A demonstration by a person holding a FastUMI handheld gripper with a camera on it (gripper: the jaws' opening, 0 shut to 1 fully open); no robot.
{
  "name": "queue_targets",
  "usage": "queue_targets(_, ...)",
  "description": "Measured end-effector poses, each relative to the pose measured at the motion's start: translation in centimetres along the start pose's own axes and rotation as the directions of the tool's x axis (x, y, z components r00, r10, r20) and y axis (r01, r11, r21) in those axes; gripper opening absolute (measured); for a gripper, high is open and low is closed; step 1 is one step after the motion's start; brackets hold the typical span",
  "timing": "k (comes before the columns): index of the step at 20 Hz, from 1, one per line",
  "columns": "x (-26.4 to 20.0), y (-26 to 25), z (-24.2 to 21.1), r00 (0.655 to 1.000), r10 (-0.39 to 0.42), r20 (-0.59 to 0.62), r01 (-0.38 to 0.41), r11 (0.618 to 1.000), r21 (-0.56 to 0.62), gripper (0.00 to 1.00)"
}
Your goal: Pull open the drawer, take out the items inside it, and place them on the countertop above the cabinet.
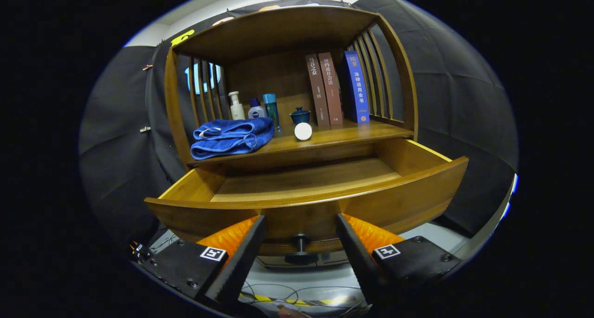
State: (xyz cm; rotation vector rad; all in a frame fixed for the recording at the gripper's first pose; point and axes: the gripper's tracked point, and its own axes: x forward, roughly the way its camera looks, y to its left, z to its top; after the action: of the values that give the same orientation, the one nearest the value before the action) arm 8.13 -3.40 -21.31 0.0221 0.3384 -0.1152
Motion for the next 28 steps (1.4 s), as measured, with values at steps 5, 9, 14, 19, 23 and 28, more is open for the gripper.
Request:
queue_targets(5,5.0,0.1,1.1,1.0,-0.003,0.014,0.003,1.0,-0.016,1.0)
queue_targets(9,8.9,0.2,2.5,1.0,-0.007,0.03,0.007,1.0,-0.026,0.99)
queue_targets(14,11.7,0.4,3.3,0.999,-0.01,0.031,0.011,1.0,-0.029,0.99)
queue_targets(19,12.9,0.5,3.5,0.999,-0.021,0.032,0.022,0.999,-0.023,0.99)
queue_targets(23,12.8,0.5,3.6,0.999,-0.022,0.047,0.023,0.999,-0.029,0.99)
queue_targets(28,12.8,0.2,3.5,0.999,-0.021,0.027,0.022,0.999,-0.036,0.99)
